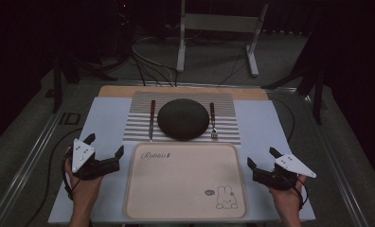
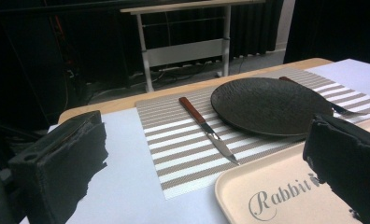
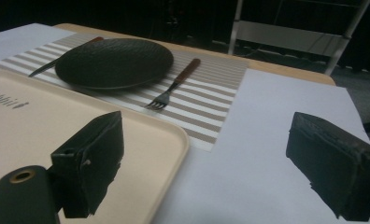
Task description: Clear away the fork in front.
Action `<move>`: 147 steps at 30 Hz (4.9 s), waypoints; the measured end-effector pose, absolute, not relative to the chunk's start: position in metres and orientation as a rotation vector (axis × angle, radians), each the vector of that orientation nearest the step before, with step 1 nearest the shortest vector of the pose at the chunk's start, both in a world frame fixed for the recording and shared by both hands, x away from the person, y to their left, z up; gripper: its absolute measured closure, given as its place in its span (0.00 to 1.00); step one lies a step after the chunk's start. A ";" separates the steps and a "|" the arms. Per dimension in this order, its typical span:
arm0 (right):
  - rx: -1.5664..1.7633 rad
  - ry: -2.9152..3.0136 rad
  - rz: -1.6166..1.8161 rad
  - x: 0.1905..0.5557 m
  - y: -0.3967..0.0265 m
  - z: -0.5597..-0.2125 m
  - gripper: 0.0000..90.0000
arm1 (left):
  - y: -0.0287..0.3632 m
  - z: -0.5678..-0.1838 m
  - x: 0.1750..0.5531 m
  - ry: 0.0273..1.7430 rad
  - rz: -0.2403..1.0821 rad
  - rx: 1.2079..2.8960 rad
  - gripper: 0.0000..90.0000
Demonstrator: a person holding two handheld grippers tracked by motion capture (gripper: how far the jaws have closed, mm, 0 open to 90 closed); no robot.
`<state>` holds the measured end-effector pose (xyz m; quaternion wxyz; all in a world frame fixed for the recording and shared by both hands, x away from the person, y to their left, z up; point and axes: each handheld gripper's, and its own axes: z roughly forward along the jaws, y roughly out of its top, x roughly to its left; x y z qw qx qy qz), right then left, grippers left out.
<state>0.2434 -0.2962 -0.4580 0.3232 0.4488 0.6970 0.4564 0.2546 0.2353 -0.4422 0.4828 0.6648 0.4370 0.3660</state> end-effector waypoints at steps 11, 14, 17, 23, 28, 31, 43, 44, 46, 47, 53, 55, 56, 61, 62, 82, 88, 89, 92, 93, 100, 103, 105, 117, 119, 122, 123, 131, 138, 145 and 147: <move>1.167 1.846 1.158 0.254 -0.291 -0.449 0.12 | 0.237 -0.443 0.255 1.079 0.917 1.612 0.00; 1.180 1.825 1.156 0.257 -0.294 -0.444 0.12 | 0.237 -0.444 0.255 1.086 0.917 1.611 0.00; 1.185 1.807 1.153 0.260 -0.297 -0.437 0.12 | 0.236 -0.445 0.255 1.084 0.921 1.618 0.00; 1.182 1.806 1.122 0.269 -0.300 -0.420 0.12 | 0.236 -0.446 0.256 1.092 0.931 1.620 0.00; 1.169 1.806 1.109 0.277 -0.296 -0.408 0.12 | 0.238 -0.447 0.256 1.104 0.936 1.615 0.00; 1.159 1.810 1.098 0.286 -0.290 -0.399 0.12 | 0.237 -0.448 0.257 1.109 0.945 1.615 0.00; 1.181 1.847 1.110 0.312 -0.269 -0.388 0.12 | 0.238 -0.452 0.259 1.121 0.946 1.607 0.00; 1.181 1.847 1.110 0.312 -0.269 -0.388 0.12 | 0.238 -0.452 0.259 1.121 0.946 1.607 0.00; 1.182 1.856 1.109 0.321 -0.261 -0.385 0.12 | 0.237 -0.452 0.259 1.119 0.947 1.607 0.00; 1.185 1.856 1.112 0.323 -0.259 -0.385 0.12 | 0.237 -0.452 0.259 1.119 0.947 1.607 0.00; 1.191 1.849 1.129 0.334 -0.253 -0.377 0.12 | 0.235 -0.453 0.259 1.117 0.947 1.613 0.00; 1.201 1.844 1.122 0.339 -0.250 -0.374 0.12 | 0.235 -0.453 0.259 1.115 0.947 1.615 0.00; 1.206 1.842 1.128 0.344 -0.249 -0.372 0.12 | 0.233 -0.453 0.258 1.111 0.948 1.618 0.00; 1.232 1.831 1.152 0.352 -0.247 -0.368 0.12 | 0.233 -0.453 0.258 1.109 0.949 1.619 0.00; 1.235 1.833 1.150 0.354 -0.246 -0.367 0.12 | 0.233 -0.453 0.259 1.110 0.949 1.619 0.00; 1.278 1.869 1.107 0.394 -0.215 -0.360 0.12 | 0.229 -0.454 0.259 1.099 0.948 1.633 0.00; 1.309 1.880 1.105 0.407 -0.207 -0.359 0.12 | 0.229 -0.454 0.259 1.099 0.948 1.635 0.00; 1.306 1.883 1.097 0.409 -0.206 -0.359 0.12 | 0.229 -0.454 0.259 1.099 0.948 1.635 0.00; 1.314 1.886 1.088 0.413 -0.203 -0.359 0.12 | 0.229 -0.454 0.259 1.098 0.948 1.637 0.00; 1.335 1.888 1.089 0.420 -0.201 -0.359 0.12 | 0.229 -0.454 0.259 1.098 0.948 1.638 0.00; 1.352 1.904 1.052 0.430 -0.195 -0.362 0.12 | 0.228 -0.455 0.260 1.095 0.949 1.646 0.00; 1.368 1.909 1.036 0.436 -0.193 -0.366 0.12 | 0.228 -0.455 0.260 1.092 0.949 1.647 0.00; 1.382 1.914 1.026 0.439 -0.193 -0.368 0.12 | 0.227 -0.455 0.260 1.092 0.948 1.648 0.00; 1.471 1.952 0.962 0.459 -0.185 -0.391 0.12 | 0.228 -0.455 0.260 1.094 0.947 1.644 0.00; 1.477 1.960 0.942 0.462 -0.184 -0.395 0.13 | 0.228 -0.455 0.260 1.092 0.947 1.646 0.00; 1.493 1.969 0.911 0.468 -0.183 -0.402 0.13 | 0.228 -0.455 0.260 1.089 0.948 1.647 0.00; 1.499 1.972 0.903 0.470 -0.182 -0.404 0.13 | 0.228 -0.455 0.260 1.088 0.949 1.648 0.00; 1.533 1.993 0.855 0.484 -0.179 -0.422 0.13 | 0.228 -0.455 0.259 1.090 0.948 1.642 0.00; 1.582 2.001 0.828 0.493 -0.179 -0.435 0.15 | 0.228 -0.454 0.258 1.087 0.948 1.639 0.00; 1.626 2.000 0.779 0.502 -0.181 -0.447 0.16 | 0.228 -0.454 0.258 1.089 0.946 1.635 0.00; 1.646 1.995 0.775 0.504 -0.182 -0.451 0.16 | 0.228 -0.454 0.258 1.090 0.945 1.634 0.00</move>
